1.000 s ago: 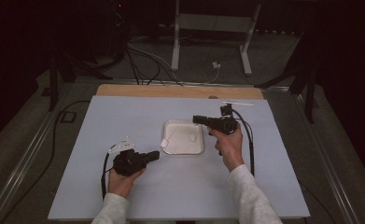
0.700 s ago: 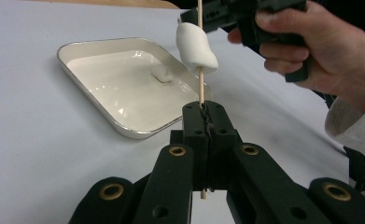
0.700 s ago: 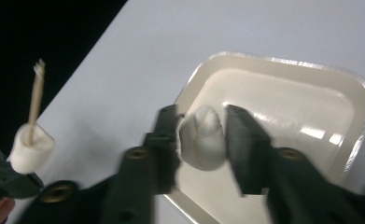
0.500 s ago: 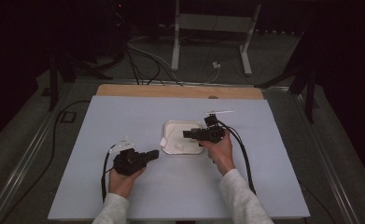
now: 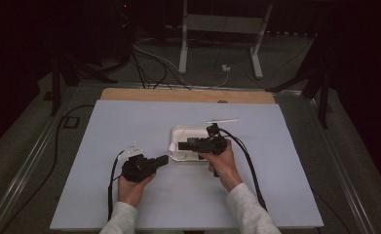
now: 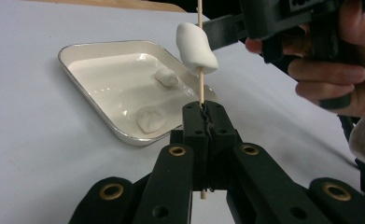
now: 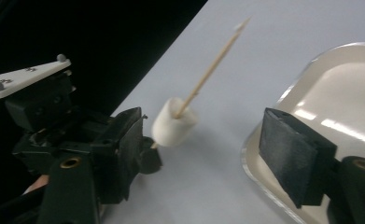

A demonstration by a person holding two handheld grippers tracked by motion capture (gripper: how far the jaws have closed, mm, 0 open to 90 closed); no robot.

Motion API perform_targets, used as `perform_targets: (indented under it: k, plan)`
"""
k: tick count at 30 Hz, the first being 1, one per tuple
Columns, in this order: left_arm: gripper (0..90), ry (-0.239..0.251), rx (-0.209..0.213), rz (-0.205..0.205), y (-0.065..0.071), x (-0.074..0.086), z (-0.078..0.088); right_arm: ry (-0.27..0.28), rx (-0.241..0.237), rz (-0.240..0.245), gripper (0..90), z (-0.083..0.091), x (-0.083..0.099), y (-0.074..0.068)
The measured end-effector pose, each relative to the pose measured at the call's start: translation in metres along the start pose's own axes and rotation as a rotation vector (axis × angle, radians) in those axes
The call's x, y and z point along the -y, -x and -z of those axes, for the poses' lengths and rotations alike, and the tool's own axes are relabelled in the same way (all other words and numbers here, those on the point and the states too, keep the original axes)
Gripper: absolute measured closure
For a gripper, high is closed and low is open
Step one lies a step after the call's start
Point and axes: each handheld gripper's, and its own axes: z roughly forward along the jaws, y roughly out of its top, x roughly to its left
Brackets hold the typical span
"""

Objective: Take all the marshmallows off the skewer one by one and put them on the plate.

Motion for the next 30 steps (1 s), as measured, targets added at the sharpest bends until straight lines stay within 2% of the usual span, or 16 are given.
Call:
perform_targets:
  k: [6, 12, 15, 17, 20, 30]
  plan:
    - [90.0, 0.013, 0.01, 0.001, 0.001, 0.0, -0.001, -0.033, -0.063, -0.039, 40.9, -0.015, 0.005, -0.003]
    - [90.0, 0.025, 0.02, 0.002, 0.003, 0.0, -0.002, -0.046, -0.113, -0.095, 54.8, -0.027, 0.008, -0.004]
    - [90.0, 0.025, 0.018, 0.0, 0.003, 0.0, -0.003, -0.059, -0.117, -0.118, 60.6, -0.031, 0.009, -0.004]
    - [90.0, 0.023, 0.016, -0.001, 0.004, 0.0, -0.003, -0.065, -0.126, -0.129, 68.1, -0.033, 0.01, -0.004]
    - [90.0, 0.023, 0.017, -0.003, 0.004, 0.0, -0.004, -0.063, -0.133, -0.136, 72.7, -0.033, 0.01, -0.003]
    - [90.0, 0.008, 0.006, -0.009, 0.006, 0.0, -0.005, -0.029, -0.114, -0.139, 76.6, -0.029, 0.009, -0.003]
